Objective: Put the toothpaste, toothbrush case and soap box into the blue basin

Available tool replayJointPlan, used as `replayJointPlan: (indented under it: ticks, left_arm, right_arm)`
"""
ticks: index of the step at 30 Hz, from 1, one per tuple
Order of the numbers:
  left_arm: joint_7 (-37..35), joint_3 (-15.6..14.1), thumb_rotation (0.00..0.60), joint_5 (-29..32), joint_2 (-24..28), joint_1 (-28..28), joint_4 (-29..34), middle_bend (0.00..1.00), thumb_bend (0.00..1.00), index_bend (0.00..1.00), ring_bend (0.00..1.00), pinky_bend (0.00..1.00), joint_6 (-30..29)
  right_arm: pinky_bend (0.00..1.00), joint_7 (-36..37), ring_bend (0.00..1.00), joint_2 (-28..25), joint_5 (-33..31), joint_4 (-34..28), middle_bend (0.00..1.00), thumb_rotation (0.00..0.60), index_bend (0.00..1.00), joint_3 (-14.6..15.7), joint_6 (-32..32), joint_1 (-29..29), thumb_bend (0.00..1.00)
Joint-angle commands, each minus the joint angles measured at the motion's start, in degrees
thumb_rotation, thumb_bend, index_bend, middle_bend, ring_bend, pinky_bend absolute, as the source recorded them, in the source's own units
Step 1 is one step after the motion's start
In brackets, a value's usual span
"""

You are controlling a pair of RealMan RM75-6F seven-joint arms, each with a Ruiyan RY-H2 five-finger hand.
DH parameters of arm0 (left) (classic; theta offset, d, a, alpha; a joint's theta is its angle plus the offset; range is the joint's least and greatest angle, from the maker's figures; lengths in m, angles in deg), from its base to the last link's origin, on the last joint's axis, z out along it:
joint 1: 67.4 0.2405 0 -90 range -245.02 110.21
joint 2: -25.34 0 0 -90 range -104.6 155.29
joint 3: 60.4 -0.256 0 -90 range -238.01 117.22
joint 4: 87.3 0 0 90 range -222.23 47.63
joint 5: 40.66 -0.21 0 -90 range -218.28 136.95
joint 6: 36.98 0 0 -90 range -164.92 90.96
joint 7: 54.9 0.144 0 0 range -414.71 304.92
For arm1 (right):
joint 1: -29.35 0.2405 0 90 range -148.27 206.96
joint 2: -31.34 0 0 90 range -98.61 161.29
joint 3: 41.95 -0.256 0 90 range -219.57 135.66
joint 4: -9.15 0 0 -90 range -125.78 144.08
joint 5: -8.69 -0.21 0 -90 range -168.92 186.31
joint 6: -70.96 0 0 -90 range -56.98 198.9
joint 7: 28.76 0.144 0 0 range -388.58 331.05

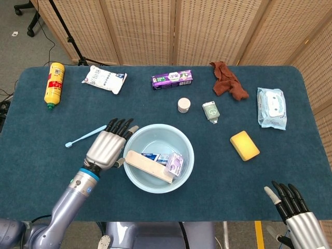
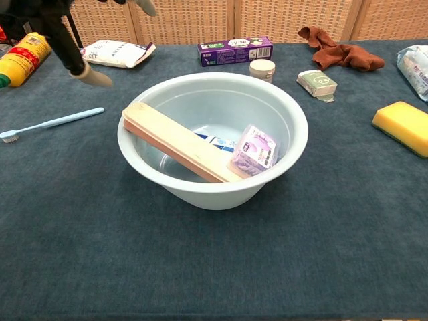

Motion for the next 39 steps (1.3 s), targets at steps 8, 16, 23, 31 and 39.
replayJointPlan:
  ticks: [8, 16, 23, 31, 39]
  left_arm:
    - [-12.6, -9.0, 0.6, -17.4, 9.2, 13.9, 1.8, 0.0, 0.26, 0.0, 0.0, 0.05, -2.1]
    - [-20.1, -14.9, 0.6, -29.9, 7.4, 24.4, -1.7, 0.0, 0.27, 0.0, 0.0, 0.05, -7.2]
    - [-21.8, -18.6, 0.6, -40.4, 1.4, 33.5, -7.3, 0.0, 0.27, 0.0, 0.0, 0.05, -14.2]
    - [-27.0, -19.8, 0.6, -44.9, -3.6, 40.4, -15.0, 0.0, 0.28, 0.0, 0.0, 0.05, -15.9]
    - [-28.6, -17.3, 0.6, -45.8, -3.5, 42.0, -17.6, 0.0, 0.29, 0.0, 0.0, 0.05, -14.8]
  right_arm:
    - [0.0, -1.0, 0.0, 0.5, 0.0, 0.0, 0.0, 0.6, 0.0, 0.0, 0.9, 0.1, 0.13]
    - [0.0, -1.8, 0.0, 1.0, -0.7, 0.1, 0.0, 0.6, 0.0, -0.1, 2.0, 0.3, 0.13]
    - [0.0, -2.3, 0.0, 1.3, -1.2, 0.3, 0.0, 0.6, 0.0, -0.5, 2.1, 0.3, 0.13]
    - [0.0, -2.3, 0.0, 1.4, -3.0, 0.5, 0.0, 0.6, 0.0, -1.3, 2.4, 0.5, 0.13]
    - [0.0, -2.4, 0.0, 1.6, -3.7, 0.5, 0.0, 0.6, 0.0, -1.5, 2.8, 0.6, 0.13]
